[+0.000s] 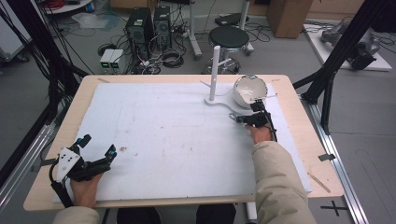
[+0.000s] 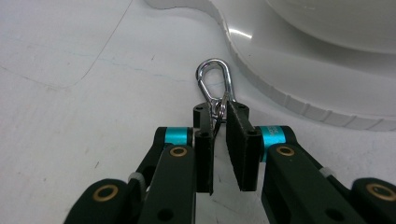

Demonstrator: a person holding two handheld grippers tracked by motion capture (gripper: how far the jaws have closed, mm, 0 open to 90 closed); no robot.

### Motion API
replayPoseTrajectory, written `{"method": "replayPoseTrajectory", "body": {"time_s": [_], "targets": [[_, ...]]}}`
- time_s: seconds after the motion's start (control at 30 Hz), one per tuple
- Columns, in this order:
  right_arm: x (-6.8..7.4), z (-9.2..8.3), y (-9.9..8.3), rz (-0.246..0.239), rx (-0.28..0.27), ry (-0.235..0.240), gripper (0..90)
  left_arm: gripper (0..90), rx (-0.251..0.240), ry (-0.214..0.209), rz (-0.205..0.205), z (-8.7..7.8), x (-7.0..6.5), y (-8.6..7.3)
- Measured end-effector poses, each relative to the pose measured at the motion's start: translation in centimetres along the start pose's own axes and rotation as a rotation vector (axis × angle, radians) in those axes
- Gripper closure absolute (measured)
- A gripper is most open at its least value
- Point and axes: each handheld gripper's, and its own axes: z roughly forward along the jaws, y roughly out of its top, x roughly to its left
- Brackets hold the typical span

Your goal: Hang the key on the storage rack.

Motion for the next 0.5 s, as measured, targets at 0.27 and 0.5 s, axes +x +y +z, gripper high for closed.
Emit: {"method": "replayPoseTrajectory", "body": {"time_s": [0.27, 0.5], "targets": [[-0.03, 0.0, 0.02, -0.007, 0.0, 0.008, 86.7, 3.1, 0.001, -0.001, 0.002, -0.02, 0.0, 0.0], [-0.29, -0.06, -0.03, 0.038, 0.002, 0.015, 88.7, 3.1, 0.001, -0.001, 0.002, -0.02, 0.0, 0.0]]}}
